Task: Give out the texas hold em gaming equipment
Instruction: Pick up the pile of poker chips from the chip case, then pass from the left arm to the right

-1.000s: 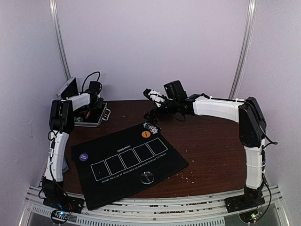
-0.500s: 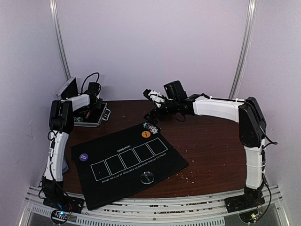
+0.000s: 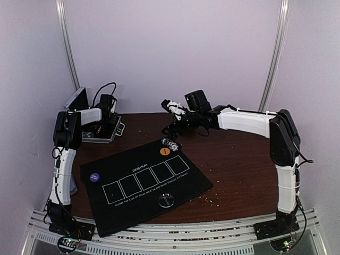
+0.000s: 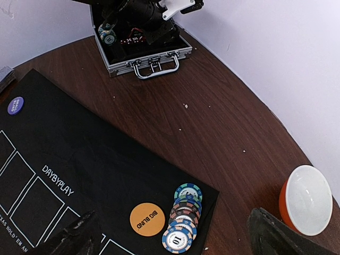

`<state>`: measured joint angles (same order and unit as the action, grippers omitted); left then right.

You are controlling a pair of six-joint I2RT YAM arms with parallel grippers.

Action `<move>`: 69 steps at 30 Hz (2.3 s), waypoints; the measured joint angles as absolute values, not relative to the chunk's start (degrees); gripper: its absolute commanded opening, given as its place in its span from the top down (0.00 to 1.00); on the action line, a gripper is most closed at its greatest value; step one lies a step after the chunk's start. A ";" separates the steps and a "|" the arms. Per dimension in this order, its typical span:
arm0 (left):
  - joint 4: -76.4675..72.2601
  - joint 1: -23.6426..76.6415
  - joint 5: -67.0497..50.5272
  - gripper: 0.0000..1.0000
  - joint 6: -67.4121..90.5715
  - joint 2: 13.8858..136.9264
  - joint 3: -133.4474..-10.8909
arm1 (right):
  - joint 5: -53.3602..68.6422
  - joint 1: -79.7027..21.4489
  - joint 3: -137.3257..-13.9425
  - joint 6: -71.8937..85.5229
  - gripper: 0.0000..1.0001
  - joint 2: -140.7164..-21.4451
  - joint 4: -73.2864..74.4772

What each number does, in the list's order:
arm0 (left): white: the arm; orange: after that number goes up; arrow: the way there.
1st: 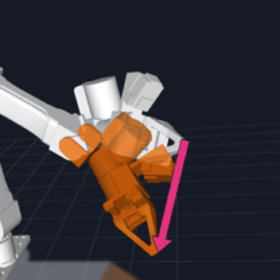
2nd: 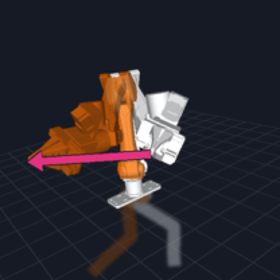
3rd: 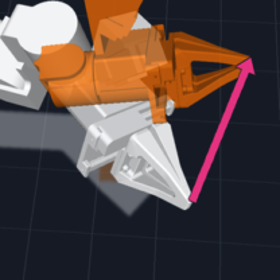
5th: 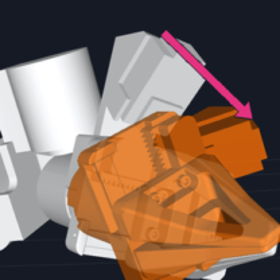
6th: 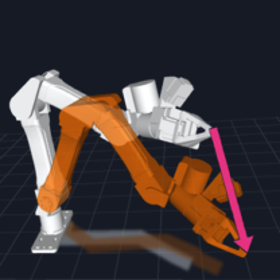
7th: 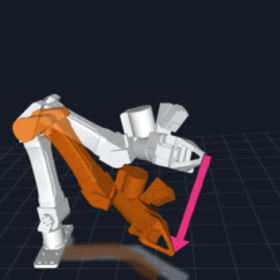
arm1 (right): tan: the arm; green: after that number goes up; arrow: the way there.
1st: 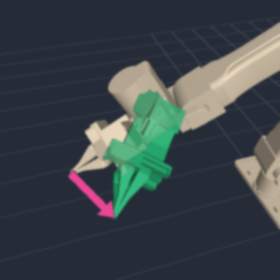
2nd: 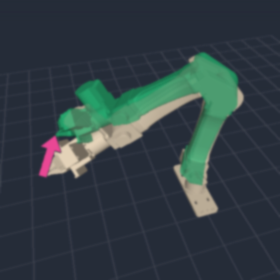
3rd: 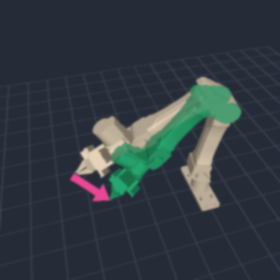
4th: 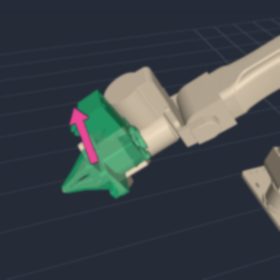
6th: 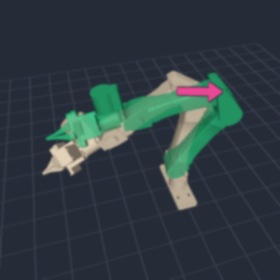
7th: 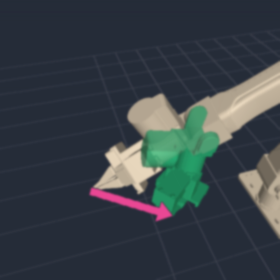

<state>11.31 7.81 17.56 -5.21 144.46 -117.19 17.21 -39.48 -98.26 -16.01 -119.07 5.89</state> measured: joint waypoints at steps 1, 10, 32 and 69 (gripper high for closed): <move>11.25 7.99 17.65 0.52 -5.52 144.40 -117.05 | 17.21 -39.48 -98.26 -16.01 0.02 -119.07 5.89; 11.49 8.43 19.05 0.47 -7.31 144.38 -117.01 | 17.26 -39.48 -98.28 -16.05 0.02 -119.07 6.02; 15.73 7.03 15.73 0.47 -5.08 146.12 -119.98 | 18.55 -39.51 -98.43 -16.08 0.02 -119.57 7.42; 13.74 6.46 -23.09 1.00 30.96 81.49 -56.42 | 16.67 -43.94 -98.28 -19.18 0.03 -112.51 6.90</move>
